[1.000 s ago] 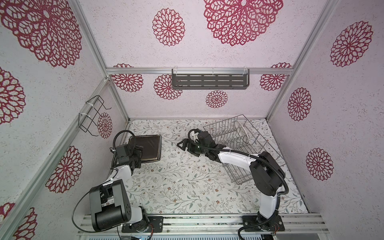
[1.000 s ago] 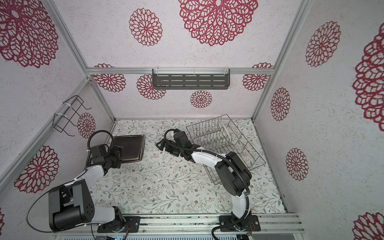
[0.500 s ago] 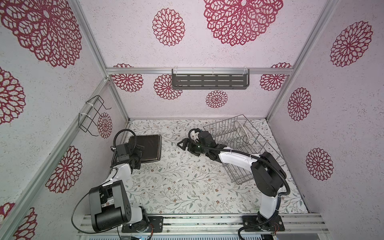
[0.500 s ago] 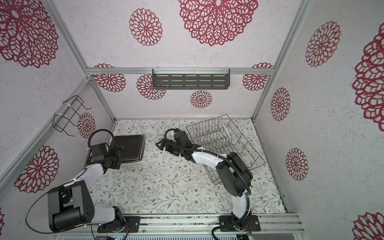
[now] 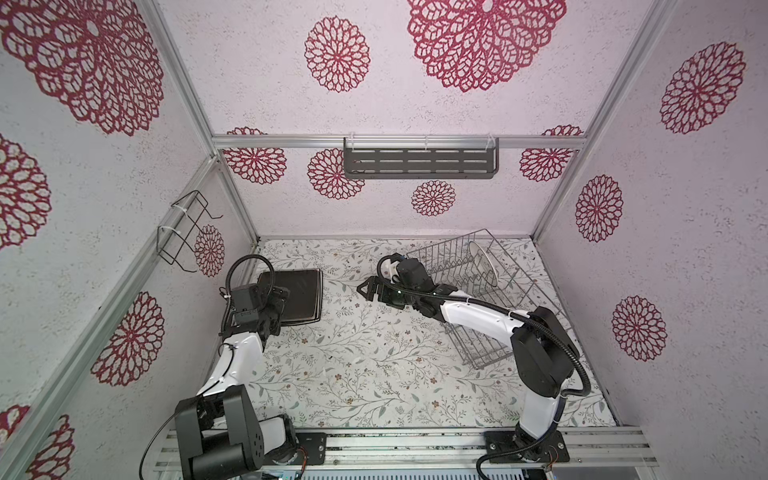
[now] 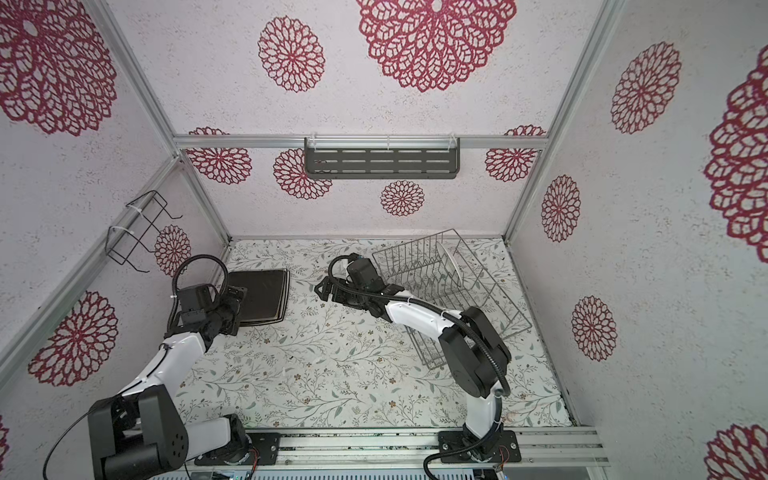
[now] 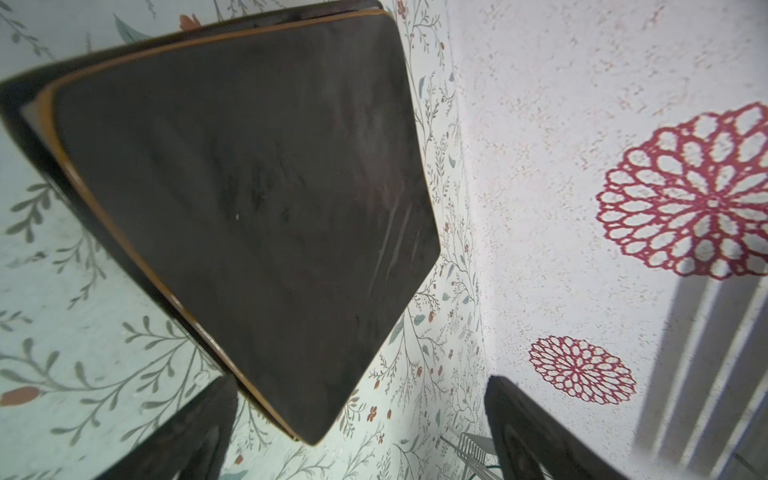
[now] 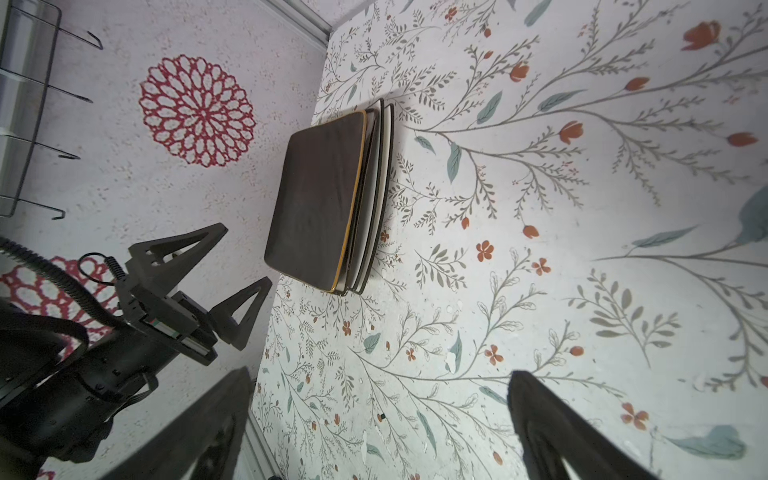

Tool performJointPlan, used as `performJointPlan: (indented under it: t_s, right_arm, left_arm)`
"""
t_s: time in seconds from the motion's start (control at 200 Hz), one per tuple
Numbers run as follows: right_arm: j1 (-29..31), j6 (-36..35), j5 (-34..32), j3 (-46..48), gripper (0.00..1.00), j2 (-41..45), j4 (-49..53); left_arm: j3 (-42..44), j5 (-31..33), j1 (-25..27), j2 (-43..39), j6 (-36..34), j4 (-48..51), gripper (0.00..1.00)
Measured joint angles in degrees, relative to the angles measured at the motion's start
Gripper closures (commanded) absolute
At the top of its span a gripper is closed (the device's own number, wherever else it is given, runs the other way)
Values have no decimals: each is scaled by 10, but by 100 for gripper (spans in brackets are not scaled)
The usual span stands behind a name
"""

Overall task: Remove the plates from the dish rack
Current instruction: 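Open the left gripper and lift it off the stack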

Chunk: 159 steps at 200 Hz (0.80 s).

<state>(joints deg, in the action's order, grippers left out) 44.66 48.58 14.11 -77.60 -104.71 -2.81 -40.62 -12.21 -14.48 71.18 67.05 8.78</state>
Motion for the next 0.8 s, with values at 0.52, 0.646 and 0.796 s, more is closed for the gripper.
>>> performJointPlan:
  t_s: [0.52,0.646,0.796]
  right_arm:
    - [-25,-198,-212,-143,1,61,317]
    - [-65,-250,-295,-183,2,64,402]
    - [-119,-307,-379,-184,2,67,474]
  left_arm:
    - [-76,38,165,-85,-40,76,3]
    - [-75,61,224,-78,-25,70,3]
    - [-88,76,285,-40,-21,61,3]
